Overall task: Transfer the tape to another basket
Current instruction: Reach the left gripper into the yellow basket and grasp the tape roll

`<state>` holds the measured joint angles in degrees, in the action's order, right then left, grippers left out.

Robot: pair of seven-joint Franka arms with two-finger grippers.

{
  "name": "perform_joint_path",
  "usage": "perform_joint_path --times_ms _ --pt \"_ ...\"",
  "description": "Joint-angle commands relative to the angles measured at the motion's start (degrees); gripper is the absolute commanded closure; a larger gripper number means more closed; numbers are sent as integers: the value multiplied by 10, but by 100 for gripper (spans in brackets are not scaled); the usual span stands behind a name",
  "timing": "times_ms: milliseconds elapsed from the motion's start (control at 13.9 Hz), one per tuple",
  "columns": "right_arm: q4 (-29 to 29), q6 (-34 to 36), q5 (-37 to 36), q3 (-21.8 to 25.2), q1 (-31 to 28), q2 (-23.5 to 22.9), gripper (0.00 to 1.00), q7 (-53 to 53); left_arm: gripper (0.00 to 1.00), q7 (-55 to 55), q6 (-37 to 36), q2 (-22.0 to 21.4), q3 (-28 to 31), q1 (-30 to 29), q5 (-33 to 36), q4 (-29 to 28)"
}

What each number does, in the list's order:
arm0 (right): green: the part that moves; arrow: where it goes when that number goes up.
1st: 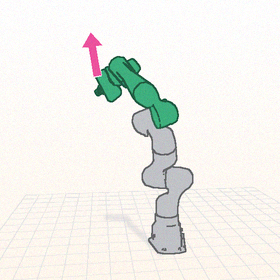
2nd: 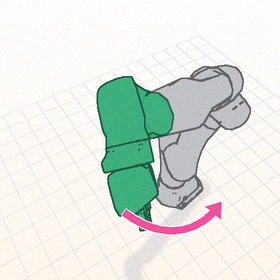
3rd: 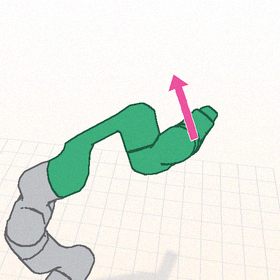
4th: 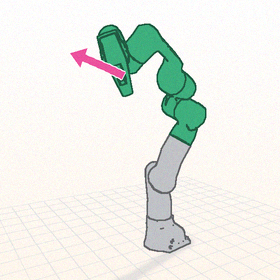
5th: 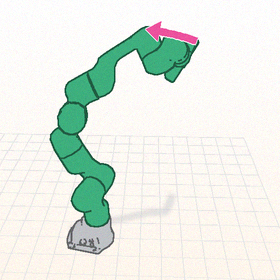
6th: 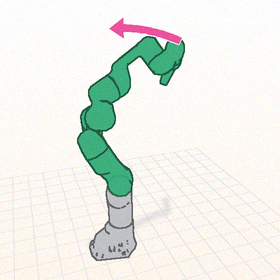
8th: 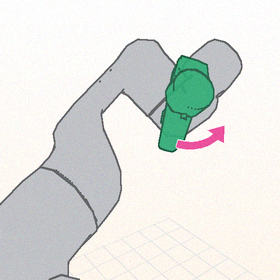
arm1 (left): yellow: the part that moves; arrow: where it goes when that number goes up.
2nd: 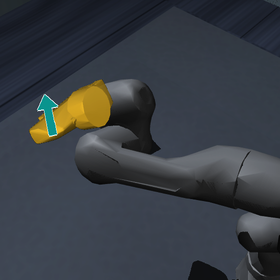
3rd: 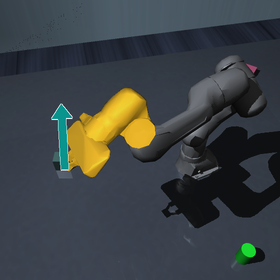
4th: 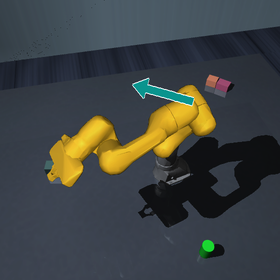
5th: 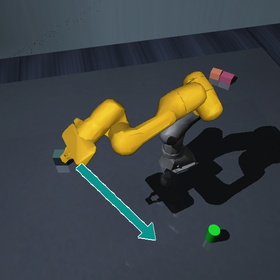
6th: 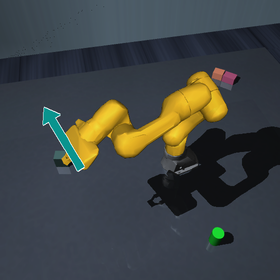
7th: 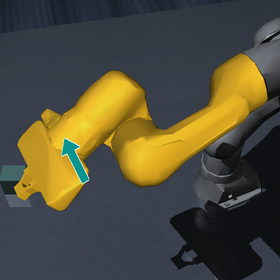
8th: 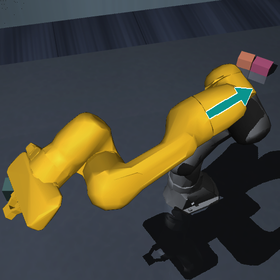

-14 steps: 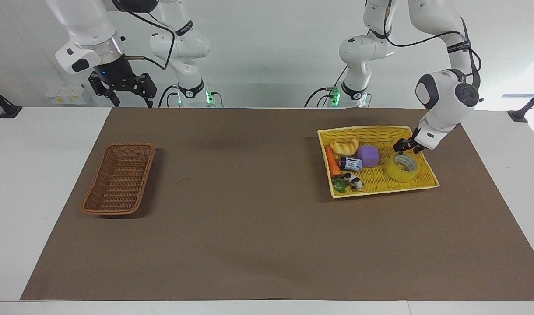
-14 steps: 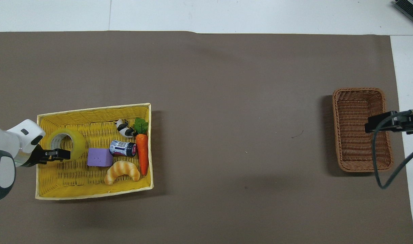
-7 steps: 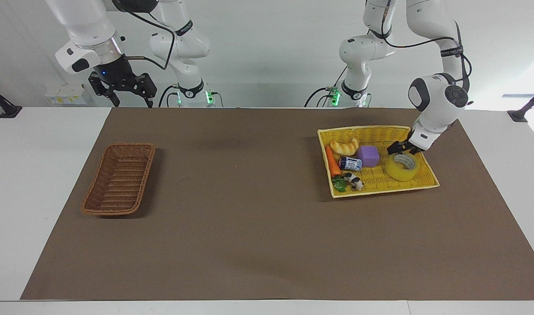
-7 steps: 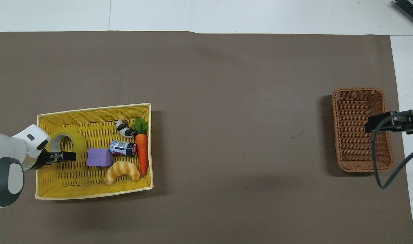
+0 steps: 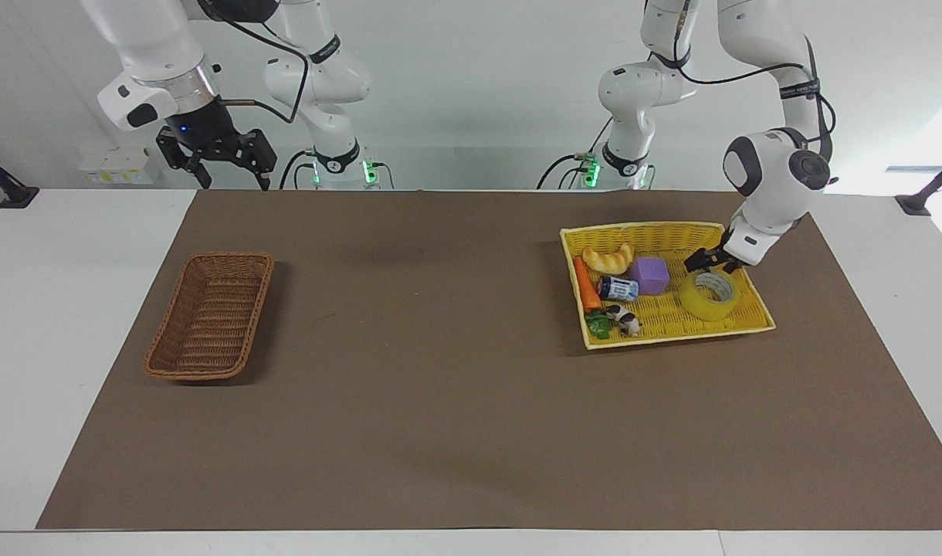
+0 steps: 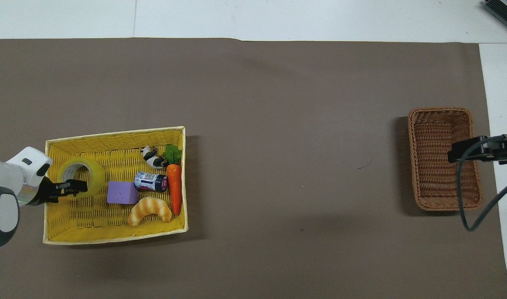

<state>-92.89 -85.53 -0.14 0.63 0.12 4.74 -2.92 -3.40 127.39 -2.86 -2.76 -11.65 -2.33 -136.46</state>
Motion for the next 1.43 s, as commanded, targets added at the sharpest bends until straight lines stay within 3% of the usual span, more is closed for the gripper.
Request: perform_joint_path --times_ms 0,358,430,573,717,789,1075,1362 --pt "-12 1 12 -1 -7 12 0 13 29 -12 3 2 -3 -15 -62 6" --pt "-12 1 12 -1 -7 12 0 13 29 -157 60 -1 -3 -3 -64 -12" --pt "-12 1 12 -1 -7 12 0 13 25 -188 77 -4 -4 5 -64 -19" --pt "-12 1 13 -1 -7 12 0 13 26 -200 80 -5 -3 13 -63 -23" --pt "-12 0 12 -1 -7 12 0 13 87 -237 52 -12 -3 12 -63 -27" --pt "-12 1 13 -1 -7 12 0 13 100 -265 29 -12 -3 8 -63 -23" --pt "-12 1 12 -1 -8 12 0 13 100 -268 -3 -4 -3 14 -60 6" --pt "-12 0 12 -1 -7 12 0 13 100 -232 -126 9 -3 10 -37 116"
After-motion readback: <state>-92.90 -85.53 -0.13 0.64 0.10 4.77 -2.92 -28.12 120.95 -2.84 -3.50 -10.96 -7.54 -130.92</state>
